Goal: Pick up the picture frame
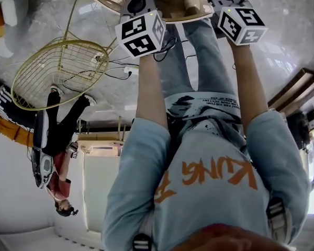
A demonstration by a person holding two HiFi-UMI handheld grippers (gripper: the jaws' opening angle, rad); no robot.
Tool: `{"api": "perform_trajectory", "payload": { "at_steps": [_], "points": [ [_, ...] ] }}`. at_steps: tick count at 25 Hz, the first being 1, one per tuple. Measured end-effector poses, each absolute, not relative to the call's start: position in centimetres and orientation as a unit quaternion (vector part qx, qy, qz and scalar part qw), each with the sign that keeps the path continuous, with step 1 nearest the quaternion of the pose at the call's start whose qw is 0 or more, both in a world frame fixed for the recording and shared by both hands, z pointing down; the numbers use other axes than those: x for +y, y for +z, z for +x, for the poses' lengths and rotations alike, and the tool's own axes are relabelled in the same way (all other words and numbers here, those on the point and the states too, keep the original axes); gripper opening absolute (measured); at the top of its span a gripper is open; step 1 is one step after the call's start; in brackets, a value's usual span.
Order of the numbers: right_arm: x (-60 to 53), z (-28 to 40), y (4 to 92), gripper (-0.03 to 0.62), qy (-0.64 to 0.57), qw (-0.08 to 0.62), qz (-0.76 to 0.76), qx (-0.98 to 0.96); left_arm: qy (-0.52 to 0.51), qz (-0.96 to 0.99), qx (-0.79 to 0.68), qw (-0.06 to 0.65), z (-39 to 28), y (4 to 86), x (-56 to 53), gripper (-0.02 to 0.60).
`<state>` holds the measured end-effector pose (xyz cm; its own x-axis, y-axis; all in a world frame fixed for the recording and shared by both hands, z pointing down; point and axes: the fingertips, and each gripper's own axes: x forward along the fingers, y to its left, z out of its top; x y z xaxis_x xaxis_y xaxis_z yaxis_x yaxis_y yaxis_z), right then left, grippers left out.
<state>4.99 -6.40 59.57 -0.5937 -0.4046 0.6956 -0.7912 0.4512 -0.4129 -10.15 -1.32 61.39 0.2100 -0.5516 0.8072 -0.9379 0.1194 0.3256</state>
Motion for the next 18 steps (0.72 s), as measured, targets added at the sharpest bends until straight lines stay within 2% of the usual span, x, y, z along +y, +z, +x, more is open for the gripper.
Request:
{"api": "perform_trajectory", "payload": {
  "at_steps": [8, 15, 16, 18],
  "points": [
    [-5.7, 4.6, 63.2, 0.002, 0.381, 0.263, 0.367, -0.807, 0.205, 0.618, -0.588, 0.480, -10.4, 65.5, -1.6, 0.020],
    [-6.4, 4.2, 65.0, 0.058, 0.382, 0.268, 0.363, -0.807, 0.203, 0.622, -0.586, 0.478, -10.6, 67.1, -1.9, 0.020],
    [-6.4, 4.2, 65.3, 0.068, 0.382, 0.270, 0.362, -0.806, 0.202, 0.623, -0.583, 0.480, -10.5, 67.5, -1.9, 0.026],
    [-6.5, 4.1, 65.8, 0.083, 0.384, 0.274, 0.361, -0.804, 0.201, 0.623, -0.579, 0.486, -10.4, 68.2, -1.8, 0.108]
  ]
}}
